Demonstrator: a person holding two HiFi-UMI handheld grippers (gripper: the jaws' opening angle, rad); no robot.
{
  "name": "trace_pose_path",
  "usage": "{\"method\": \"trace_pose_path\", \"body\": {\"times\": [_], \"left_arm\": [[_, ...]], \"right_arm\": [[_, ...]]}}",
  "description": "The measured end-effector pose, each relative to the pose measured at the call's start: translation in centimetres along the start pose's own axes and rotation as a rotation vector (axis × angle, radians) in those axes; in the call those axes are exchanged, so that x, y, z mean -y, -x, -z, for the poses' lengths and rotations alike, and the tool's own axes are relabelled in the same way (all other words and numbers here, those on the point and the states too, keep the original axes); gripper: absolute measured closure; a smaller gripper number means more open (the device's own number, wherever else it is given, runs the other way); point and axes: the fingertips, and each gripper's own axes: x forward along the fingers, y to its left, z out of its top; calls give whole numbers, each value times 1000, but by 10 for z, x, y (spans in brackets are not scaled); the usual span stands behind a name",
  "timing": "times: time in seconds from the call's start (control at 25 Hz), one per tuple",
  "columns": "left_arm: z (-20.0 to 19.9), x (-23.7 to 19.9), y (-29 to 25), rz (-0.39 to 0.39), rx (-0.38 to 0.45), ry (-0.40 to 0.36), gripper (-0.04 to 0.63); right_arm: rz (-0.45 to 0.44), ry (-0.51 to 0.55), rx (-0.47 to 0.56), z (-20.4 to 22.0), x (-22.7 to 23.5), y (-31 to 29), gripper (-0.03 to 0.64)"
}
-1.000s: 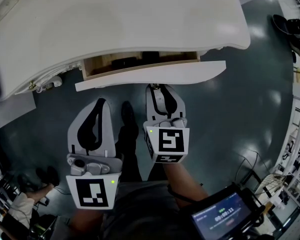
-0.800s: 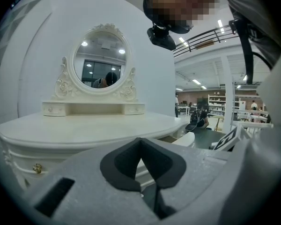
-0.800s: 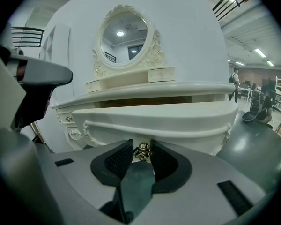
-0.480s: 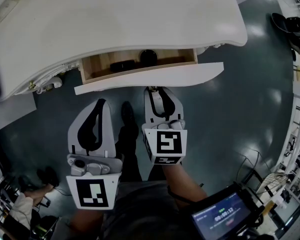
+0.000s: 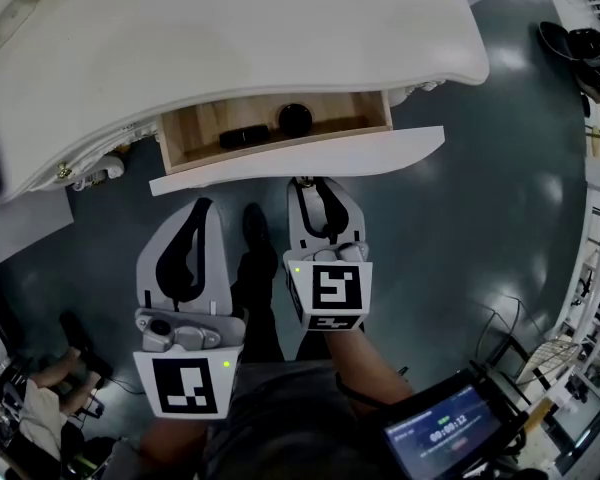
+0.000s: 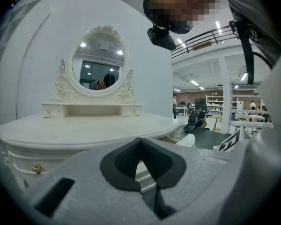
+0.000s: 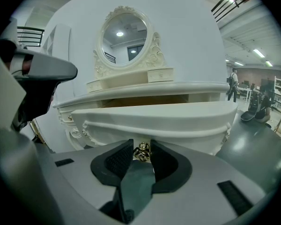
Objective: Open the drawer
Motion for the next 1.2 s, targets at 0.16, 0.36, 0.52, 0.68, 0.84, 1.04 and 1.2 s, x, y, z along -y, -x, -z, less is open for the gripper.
{"method": "trace_pose_path", "body": {"times": [0.16,0.36,0.52,0.68,0.84,1.04,1.2], "left_arm": [[-2,0,1,4,6,-2,584],[-4,-1,-1,16,23,9,584],[-6,-2,-1,45,36,22,584],[-7,-9,-3,68,37,15,584],[6,-19,0,48,38,29,584],[9,-17,4,38,32,24,584],[2,-14,-3,37,30,13,584]], "right_arm": [[2,0,-3,2,0,3,502],[-5,7,-3,2,-1,3,500],[-3,9,-10,1,-2,5,502],[12,10,-12,1,0,5,500],[23,14,-15,12,-1,3,500],[22,16,-12,16,-2,9,500],[11,9,-8,8,-3,5,501]]}}
